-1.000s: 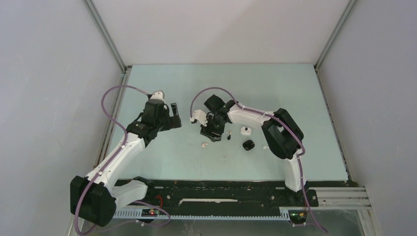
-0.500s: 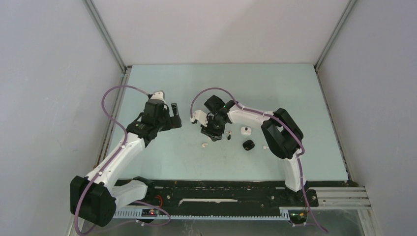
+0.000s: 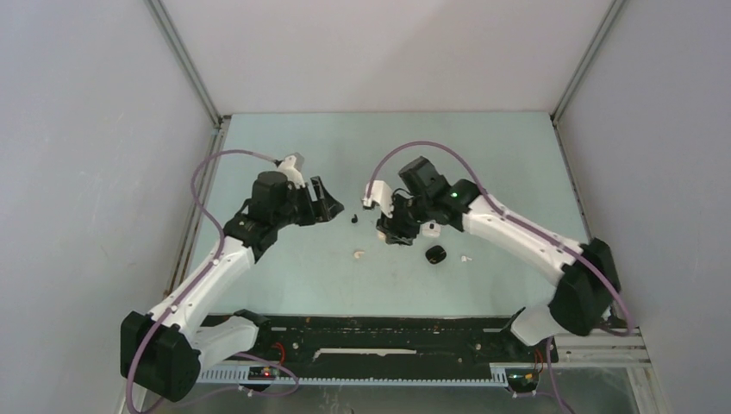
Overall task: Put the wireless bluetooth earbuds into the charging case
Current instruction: Pick up the charging case from the center of the board, then pass from the right arm to the left
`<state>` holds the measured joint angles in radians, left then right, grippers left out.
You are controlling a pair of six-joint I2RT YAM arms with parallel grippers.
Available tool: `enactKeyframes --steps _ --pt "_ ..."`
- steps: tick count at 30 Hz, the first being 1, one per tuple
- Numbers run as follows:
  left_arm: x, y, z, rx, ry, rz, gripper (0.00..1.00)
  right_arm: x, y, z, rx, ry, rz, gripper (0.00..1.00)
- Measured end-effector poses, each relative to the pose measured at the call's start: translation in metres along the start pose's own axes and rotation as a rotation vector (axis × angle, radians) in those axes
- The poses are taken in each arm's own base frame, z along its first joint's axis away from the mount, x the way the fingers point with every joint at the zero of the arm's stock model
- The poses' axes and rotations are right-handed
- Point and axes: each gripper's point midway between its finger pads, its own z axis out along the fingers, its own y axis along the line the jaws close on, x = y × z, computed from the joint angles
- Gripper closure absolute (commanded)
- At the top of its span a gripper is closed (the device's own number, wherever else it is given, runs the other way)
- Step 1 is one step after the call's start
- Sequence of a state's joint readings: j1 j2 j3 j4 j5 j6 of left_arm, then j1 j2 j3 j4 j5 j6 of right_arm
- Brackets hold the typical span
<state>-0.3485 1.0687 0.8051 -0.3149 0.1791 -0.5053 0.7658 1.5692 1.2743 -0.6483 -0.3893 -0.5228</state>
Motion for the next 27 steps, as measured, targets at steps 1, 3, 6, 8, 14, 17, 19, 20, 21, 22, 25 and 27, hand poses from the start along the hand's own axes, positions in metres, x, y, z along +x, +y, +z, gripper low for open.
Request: enactKeyframes --steps 1,3,6,8,14,17,19,20,21,22,25,27 --pt "0.002 -0.014 0.0 0.06 0.002 -0.01 0.26 -0.004 0.005 -0.012 0.004 -0.029 -0.009 0.7" --pt "0.01 -0.041 -0.002 0.174 0.004 -0.022 0.29 -0.008 0.014 -0.027 0.005 -0.074 -0.026 0.69" --pt "0.031 -0.082 -0.013 0.346 0.024 -0.041 0.3 0.001 0.028 -0.039 -0.002 -0.103 -0.033 0.69" --pt "0.043 -0.101 -0.02 0.431 0.041 -0.063 0.35 0.012 0.033 -0.039 -0.01 -0.099 -0.026 0.69" --pt "0.065 -0.135 -0.024 0.567 0.109 -0.121 0.4 0.026 0.034 -0.039 -0.013 -0.095 0.002 0.7" --pt "0.075 -0.142 -0.019 0.579 0.15 -0.133 0.41 0.021 0.032 -0.043 0.0 -0.119 -0.008 0.69" --pt "0.082 -0.142 -0.014 0.571 0.177 -0.14 0.41 0.018 0.032 -0.045 0.0 -0.13 -0.013 0.69" --pt "0.086 -0.143 -0.011 0.565 0.196 -0.145 0.41 0.018 0.033 -0.046 -0.002 -0.133 -0.014 0.69" --pt "0.088 -0.143 -0.008 0.562 0.206 -0.147 0.42 0.017 0.033 -0.046 -0.004 -0.136 -0.014 0.69" --pt "0.09 -0.145 -0.005 0.56 0.223 -0.151 0.43 0.017 0.033 -0.046 -0.004 -0.137 -0.015 0.69" --pt "0.097 -0.149 0.0 0.563 0.256 -0.15 0.46 0.016 0.033 -0.046 -0.005 -0.141 -0.016 0.69" --pt "0.102 -0.15 0.001 0.564 0.276 -0.154 0.48 0.016 0.033 -0.045 -0.005 -0.141 -0.017 0.69"
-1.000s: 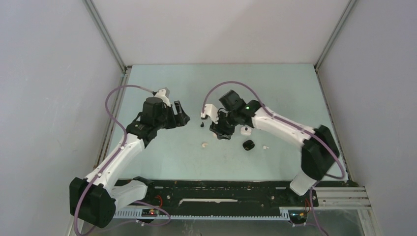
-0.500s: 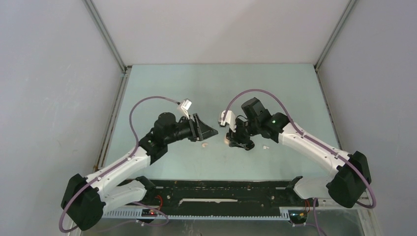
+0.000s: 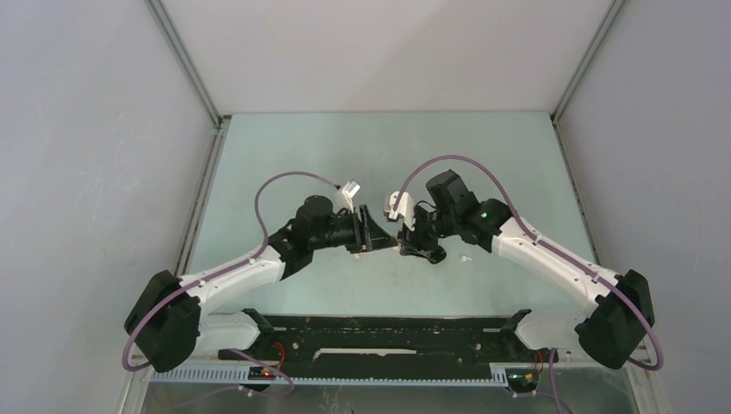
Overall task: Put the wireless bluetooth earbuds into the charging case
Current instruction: Pass from the right arm to the left
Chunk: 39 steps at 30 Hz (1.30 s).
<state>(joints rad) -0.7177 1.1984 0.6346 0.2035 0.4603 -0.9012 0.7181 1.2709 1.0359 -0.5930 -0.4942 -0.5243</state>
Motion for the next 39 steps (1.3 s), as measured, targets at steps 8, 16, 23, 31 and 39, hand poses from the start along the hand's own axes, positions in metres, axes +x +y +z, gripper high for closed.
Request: enactKeyframes --steps 8,16,23,31,39 --pt "0.007 -0.004 0.006 0.033 0.038 -0.022 0.57 0.003 0.002 0.002 -0.004 0.004 -0.003 0.69" --pt "0.011 -0.006 0.014 0.07 0.072 -0.058 0.66 0.003 0.003 0.003 -0.007 0.004 -0.007 0.69" --pt "0.012 -0.005 0.016 0.073 0.079 -0.075 0.86 0.006 0.002 0.004 -0.005 0.01 -0.007 0.44" --pt "0.02 0.008 0.013 0.065 0.039 0.103 1.0 -0.005 0.002 -0.016 -0.091 -0.124 0.117 0.3" --pt "0.066 -0.019 -0.012 0.198 -0.07 0.609 1.0 -0.017 -0.014 -0.07 -0.159 -0.34 0.269 0.41"
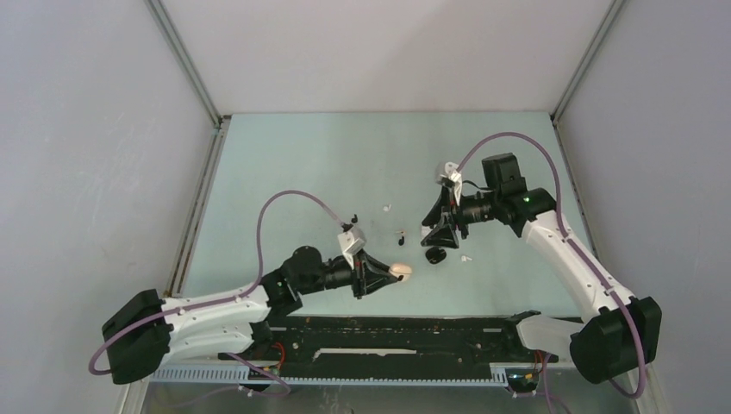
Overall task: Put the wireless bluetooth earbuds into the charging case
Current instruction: Pass from the right arm to the left, then open the charging case.
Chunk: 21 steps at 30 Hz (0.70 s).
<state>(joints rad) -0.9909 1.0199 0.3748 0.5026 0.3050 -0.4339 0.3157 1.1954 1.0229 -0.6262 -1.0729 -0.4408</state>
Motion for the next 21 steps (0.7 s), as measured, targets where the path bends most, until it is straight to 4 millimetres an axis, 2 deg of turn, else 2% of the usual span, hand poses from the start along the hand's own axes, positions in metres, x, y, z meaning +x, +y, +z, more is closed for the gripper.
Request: enactKeyframes --steps 2,6,11,14,21 --pt "-0.004 -0.009 -0.007 0.039 -0.068 0.098 1.0 0.005 0.014 0.003 -0.058 0.023 -0.008 0.46" --pt "-0.004 -0.002 -0.014 0.036 -0.138 0.219 1.0 0.023 0.042 0.018 -0.174 0.101 -0.02 0.48" --pt "-0.007 -0.003 -0.014 0.048 -0.172 0.287 1.0 0.041 0.064 0.034 -0.257 0.193 -0.046 0.48" --pt "-0.01 -0.005 -0.013 0.062 -0.185 0.302 1.0 0.048 0.07 0.041 -0.266 0.239 -0.073 0.5" --pt "-0.015 -0.009 -0.014 0.079 -0.21 0.319 1.0 0.062 0.068 0.054 -0.275 0.301 -0.072 0.55"
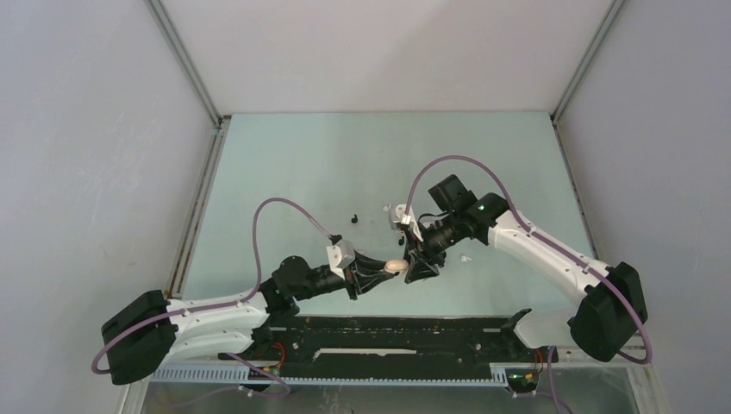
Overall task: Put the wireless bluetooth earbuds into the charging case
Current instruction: Open the charging case.
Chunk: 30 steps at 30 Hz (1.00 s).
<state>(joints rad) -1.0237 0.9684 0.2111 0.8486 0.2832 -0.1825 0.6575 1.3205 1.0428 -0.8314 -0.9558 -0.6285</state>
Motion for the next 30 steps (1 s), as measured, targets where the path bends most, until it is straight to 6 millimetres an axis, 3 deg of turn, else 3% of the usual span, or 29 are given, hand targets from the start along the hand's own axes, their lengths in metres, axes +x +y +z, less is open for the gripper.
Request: enactKeyframes --steps 6,9,13,15,22,30 --pt "0.001 0.0 0.001 0.002 -0.001 0.001 1.0 -0.001 -0.003 0.001 0.012 0.0 0.001 0.63" --pt "0.006 0.0 0.002 0.01 0.015 -0.004 0.98 -0.002 -0.004 0.0 0.018 0.003 -0.001 0.78" --pt "0.007 -0.001 0.005 0.015 0.012 -0.003 0.67 -0.003 -0.006 -0.004 0.033 0.029 -0.001 0.87" --pt "0.007 0.001 0.007 0.01 0.009 -0.001 0.61 -0.004 -0.007 -0.007 0.049 0.051 -0.006 0.88" --pt "0.024 0.005 0.01 0.003 0.059 -0.017 0.6 -0.006 -0.005 -0.006 0.091 0.112 -0.052 0.88" --pt "0.023 0.002 0.013 0.019 0.047 -0.002 0.62 0.001 -0.007 -0.004 0.134 0.174 -0.076 0.89"
